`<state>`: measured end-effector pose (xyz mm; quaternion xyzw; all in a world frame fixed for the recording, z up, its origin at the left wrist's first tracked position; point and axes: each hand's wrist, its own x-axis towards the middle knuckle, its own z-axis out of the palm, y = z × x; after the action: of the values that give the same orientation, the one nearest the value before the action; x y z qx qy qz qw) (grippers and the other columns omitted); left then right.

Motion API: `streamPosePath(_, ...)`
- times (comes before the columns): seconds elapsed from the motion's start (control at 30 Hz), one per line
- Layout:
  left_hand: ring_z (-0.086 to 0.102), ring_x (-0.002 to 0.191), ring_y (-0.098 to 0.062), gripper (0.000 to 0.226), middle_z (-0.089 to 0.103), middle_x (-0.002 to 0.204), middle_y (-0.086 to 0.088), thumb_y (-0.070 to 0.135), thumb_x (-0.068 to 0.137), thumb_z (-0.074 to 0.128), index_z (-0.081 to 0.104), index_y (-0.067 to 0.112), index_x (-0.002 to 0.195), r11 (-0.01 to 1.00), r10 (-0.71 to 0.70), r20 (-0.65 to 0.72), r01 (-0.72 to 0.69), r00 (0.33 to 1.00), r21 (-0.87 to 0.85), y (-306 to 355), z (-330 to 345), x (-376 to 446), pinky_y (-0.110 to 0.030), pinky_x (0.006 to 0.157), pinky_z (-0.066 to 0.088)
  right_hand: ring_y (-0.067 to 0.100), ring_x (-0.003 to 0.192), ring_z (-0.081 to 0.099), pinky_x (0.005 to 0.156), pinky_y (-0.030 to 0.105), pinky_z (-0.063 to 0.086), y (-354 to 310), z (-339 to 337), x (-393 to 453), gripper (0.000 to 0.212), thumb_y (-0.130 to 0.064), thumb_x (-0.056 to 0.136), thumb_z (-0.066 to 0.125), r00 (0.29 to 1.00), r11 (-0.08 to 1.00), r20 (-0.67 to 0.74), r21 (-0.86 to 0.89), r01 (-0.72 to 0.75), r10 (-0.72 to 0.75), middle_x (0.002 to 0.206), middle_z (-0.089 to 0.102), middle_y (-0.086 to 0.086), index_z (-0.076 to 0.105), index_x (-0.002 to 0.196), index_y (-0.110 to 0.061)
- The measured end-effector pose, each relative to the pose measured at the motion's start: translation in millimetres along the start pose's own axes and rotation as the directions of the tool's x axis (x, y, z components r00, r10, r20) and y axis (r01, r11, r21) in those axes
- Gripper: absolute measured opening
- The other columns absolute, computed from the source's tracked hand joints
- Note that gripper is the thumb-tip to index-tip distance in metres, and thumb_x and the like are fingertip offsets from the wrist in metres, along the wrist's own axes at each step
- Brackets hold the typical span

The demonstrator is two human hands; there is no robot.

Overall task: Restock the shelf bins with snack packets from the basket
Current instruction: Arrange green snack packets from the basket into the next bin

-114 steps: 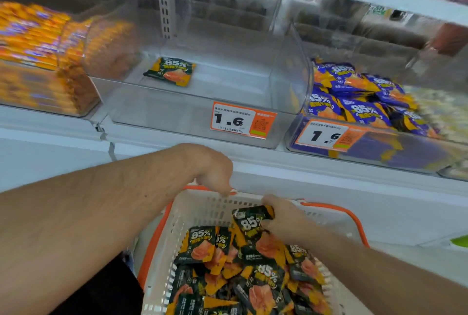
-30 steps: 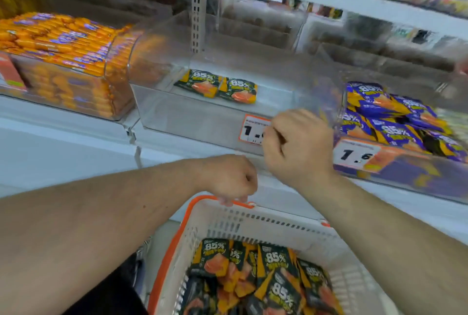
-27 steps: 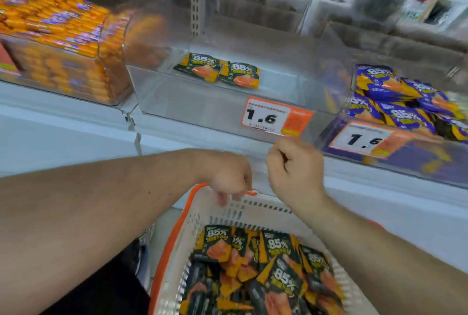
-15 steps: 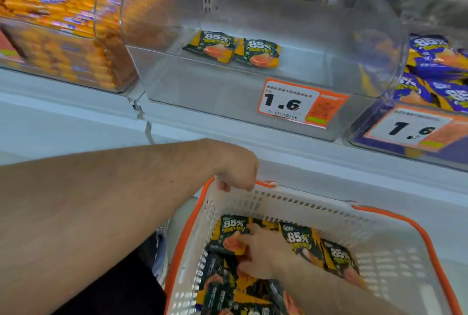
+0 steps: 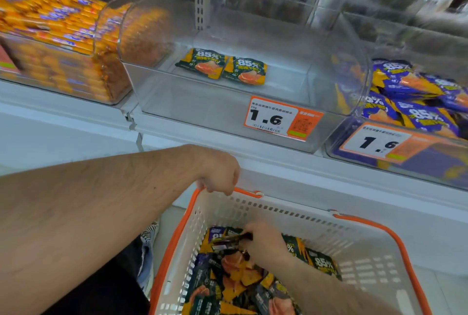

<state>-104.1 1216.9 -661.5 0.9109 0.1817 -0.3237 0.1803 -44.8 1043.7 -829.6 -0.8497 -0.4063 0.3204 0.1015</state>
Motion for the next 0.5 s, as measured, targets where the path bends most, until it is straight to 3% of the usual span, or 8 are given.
streamPosePath(0.07, 0.059, 0.073, -0.014, 0.034, 0.062, 0.101, -0.002, 0.028, 0.095, 0.057, 0.059, 0.016, 0.128, 1.0, 0.004, 0.0, -0.004, 1.0, 0.013, 0.6, -1.0, -2.8, -0.026, 0.063, 0.05, 0.008, 0.063, 0.066, 0.064, 0.023, 0.053, 2.5, -15.8, -5.2, 0.016, -0.03, 0.092, 0.066, 0.999, 0.997, 0.036, 0.067, -0.027, 0.024, 0.073, 0.065, -0.007, 0.06, 0.08, -0.021)
streamPosePath(0.13, 0.06, 0.081, -0.016, 0.036, 0.061, 0.113, -0.003, 0.029, 0.094, 0.058, 0.059, 0.016, 0.128, 1.0, 0.014, 0.002, -0.014, 1.0, 0.022, 1.3, -2.4, -5.4, -0.028, 0.069, 0.052, 0.004, 0.059, 0.062, 0.055, 0.017, 0.044, 4.4, -29.4, -12.9, 0.024, -0.037, 0.093, 0.065, 0.998, 0.998, 0.057, 0.061, -0.009, 0.005, 0.07, 0.064, -0.005, 0.065, 0.082, -0.016)
streamPosePath(0.23, 0.061, 0.097, -0.02, 0.044, 0.057, 0.123, -0.001, 0.032, 0.093, 0.061, 0.054, 0.019, 0.134, 0.999, 0.035, -0.011, -0.035, 0.999, 0.013, 0.9, -7.4, -11.6, -0.032, 0.08, 0.056, 0.013, 0.067, 0.059, 0.06, 0.026, 0.041, -0.1, -51.7, -27.0, 0.03, -0.038, 0.099, 0.054, 1.0, 1.0, 0.018, 0.002, 0.01, -0.011, 0.08, 0.067, 0.004, 0.071, 0.096, -0.013)
streamPosePath(0.33, 0.056, 0.112, -0.019, 0.056, 0.053, 0.13, 0.003, 0.042, 0.088, 0.067, 0.05, 0.023, 0.138, 0.995, 0.089, 0.017, -0.088, 0.996, -0.044, -2.5, -15.6, -21.0, -0.037, 0.095, 0.052, 0.006, 0.059, 0.059, 0.057, 0.019, 0.046, -15.6, -86.6, -40.9, 0.025, -0.034, 0.099, 0.054, 0.998, 0.999, -0.059, 0.026, 0.04, -0.038, 0.073, 0.069, -0.002, 0.068, 0.083, -0.021)
streamPosePath(0.4, 0.052, 0.12, -0.017, 0.062, 0.052, 0.134, 0.005, 0.046, 0.085, 0.071, 0.048, 0.025, 0.138, 0.984, 0.139, 0.039, -0.133, 0.99, -0.12, -6.1, -21.9, -29.9, -0.039, 0.103, 0.047, 0.008, 0.062, 0.065, 0.064, 0.022, 0.052, -27.9, -113.7, -45.9, 0.027, -0.03, 0.099, 0.055, 0.992, 0.995, -0.097, 0.062, 0.081, -0.075, 0.072, 0.072, 0.0, 0.066, 0.077, -0.021)
streamPosePath(0.5, 0.056, 0.104, -0.011, 0.047, 0.06, 0.125, 0.005, 0.039, 0.084, 0.074, 0.058, 0.025, 0.126, 0.915, 0.224, -0.025, -0.22, 0.974, -0.337, -15.4, -30.8, -39.7, -0.029, 0.088, 0.051, 0.017, 0.06, 0.069, 0.059, 0.027, 0.047, -44.1, -154.7, -54.1, 0.022, -0.023, 0.1, 0.057, 0.987, 0.952, -0.137, 0.283, 0.117, -0.081, 0.072, 0.069, 0.011, 0.067, 0.087, -0.008)
